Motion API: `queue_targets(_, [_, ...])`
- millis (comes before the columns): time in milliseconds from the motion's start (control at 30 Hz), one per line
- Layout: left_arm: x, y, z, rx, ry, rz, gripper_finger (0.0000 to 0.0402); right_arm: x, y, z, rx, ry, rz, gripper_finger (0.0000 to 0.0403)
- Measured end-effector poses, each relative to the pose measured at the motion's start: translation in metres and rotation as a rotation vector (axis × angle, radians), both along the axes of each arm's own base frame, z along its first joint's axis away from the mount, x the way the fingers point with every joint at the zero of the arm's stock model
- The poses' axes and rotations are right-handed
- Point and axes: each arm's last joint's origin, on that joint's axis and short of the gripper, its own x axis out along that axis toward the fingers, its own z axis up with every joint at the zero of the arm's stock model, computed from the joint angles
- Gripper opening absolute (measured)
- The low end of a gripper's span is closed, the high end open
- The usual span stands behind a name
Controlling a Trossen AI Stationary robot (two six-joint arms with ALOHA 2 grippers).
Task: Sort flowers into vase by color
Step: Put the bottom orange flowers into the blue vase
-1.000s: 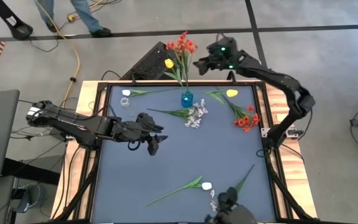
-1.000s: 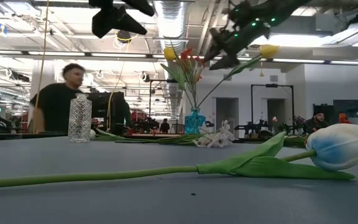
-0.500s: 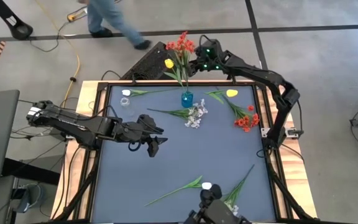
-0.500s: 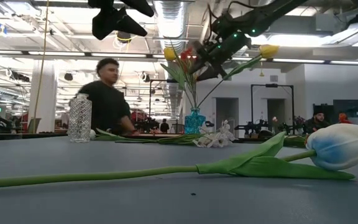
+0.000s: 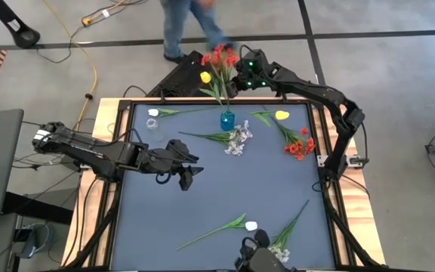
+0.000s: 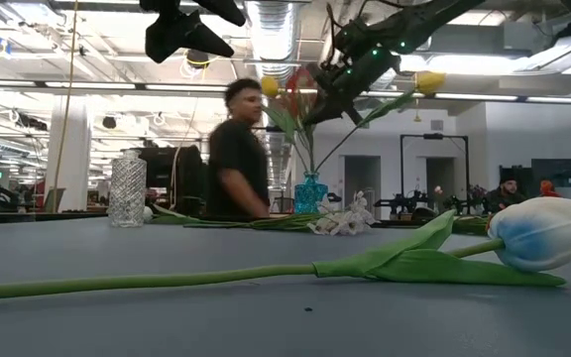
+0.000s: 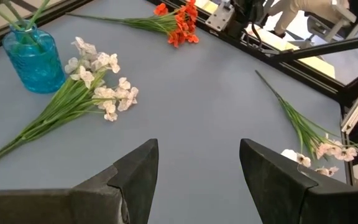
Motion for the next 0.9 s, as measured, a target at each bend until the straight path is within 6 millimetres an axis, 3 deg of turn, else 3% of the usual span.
queue_targets(200, [0.0,0.0,0.0,0.014,0.001,0.003,0.0213,-0.004,0.017,0.008,-0.015,0.066,0.013,0.0039])
queue_targets(433, [0.0,0.001,0.0,0.032,0.002,0.011,0.0213,0.005,0.031,0.001,-0.023,0.133,0.051,0.0025])
queue_targets(900, [0.0,0.001,0.0,0.031,0.002,0.01,0.0213,0.008,0.047,-0.003,-0.042,0.233,0.087,0.0053])
